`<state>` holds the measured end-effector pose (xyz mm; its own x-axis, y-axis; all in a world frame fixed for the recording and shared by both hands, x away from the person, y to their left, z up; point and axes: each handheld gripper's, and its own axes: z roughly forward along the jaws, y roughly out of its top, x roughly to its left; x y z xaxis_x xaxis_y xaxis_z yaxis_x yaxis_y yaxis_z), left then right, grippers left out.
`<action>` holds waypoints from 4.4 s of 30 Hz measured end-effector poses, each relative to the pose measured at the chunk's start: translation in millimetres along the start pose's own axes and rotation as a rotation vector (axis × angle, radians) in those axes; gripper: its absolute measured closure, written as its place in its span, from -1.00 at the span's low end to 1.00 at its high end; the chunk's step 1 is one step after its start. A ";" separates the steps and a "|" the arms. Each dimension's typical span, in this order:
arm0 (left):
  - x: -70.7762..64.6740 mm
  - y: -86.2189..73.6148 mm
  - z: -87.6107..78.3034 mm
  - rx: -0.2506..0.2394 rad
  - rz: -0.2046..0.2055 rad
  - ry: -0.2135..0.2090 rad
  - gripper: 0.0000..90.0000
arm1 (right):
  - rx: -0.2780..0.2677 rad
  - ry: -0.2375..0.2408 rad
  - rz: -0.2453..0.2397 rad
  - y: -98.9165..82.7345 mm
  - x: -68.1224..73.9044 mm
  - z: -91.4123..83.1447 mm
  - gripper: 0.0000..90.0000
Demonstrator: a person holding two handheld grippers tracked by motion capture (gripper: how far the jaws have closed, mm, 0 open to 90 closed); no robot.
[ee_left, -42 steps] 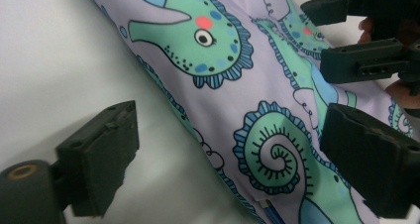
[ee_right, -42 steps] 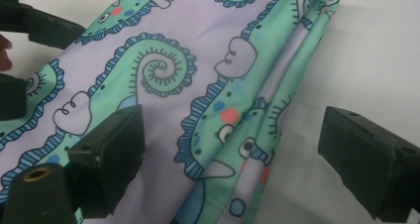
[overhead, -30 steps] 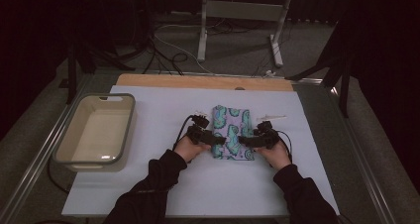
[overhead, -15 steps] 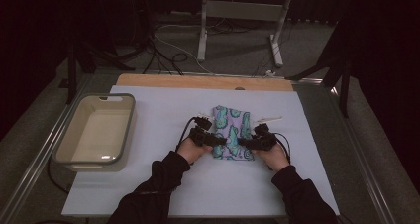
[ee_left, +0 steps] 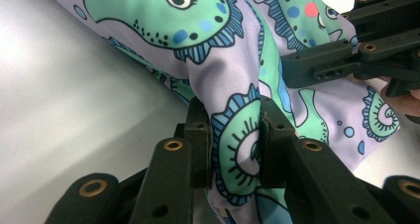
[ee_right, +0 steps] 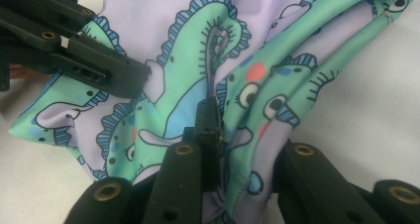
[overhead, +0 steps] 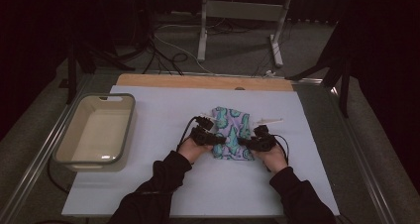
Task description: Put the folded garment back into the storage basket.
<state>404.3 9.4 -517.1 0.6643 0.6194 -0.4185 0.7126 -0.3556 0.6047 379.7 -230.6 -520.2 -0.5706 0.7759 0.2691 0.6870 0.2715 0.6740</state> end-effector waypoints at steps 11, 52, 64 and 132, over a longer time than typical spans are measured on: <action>-6.6 4.8 -7.5 -0.009 0.041 0.000 0.65 | -0.051 0.003 0.001 1.6 3.9 -9.0 0.73; -24.7 31.2 -86.3 -0.094 0.172 0.020 0.65 | -0.196 0.021 -0.098 47.4 51.6 -47.5 0.73; -18.8 30.0 -111.3 -0.115 0.167 0.049 0.65 | -0.218 0.030 -0.140 64.2 69.0 -43.6 0.73; 52.4 -39.9 -278.1 -0.213 0.055 0.240 0.65 | -0.231 0.176 -0.353 148.2 217.5 35.1 0.73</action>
<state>347.9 250.7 -374.7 0.6102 0.7597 -0.2250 0.5971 -0.2544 0.7607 373.2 -1.6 -385.9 -0.8333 0.5447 0.0945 0.3295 0.3522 0.8760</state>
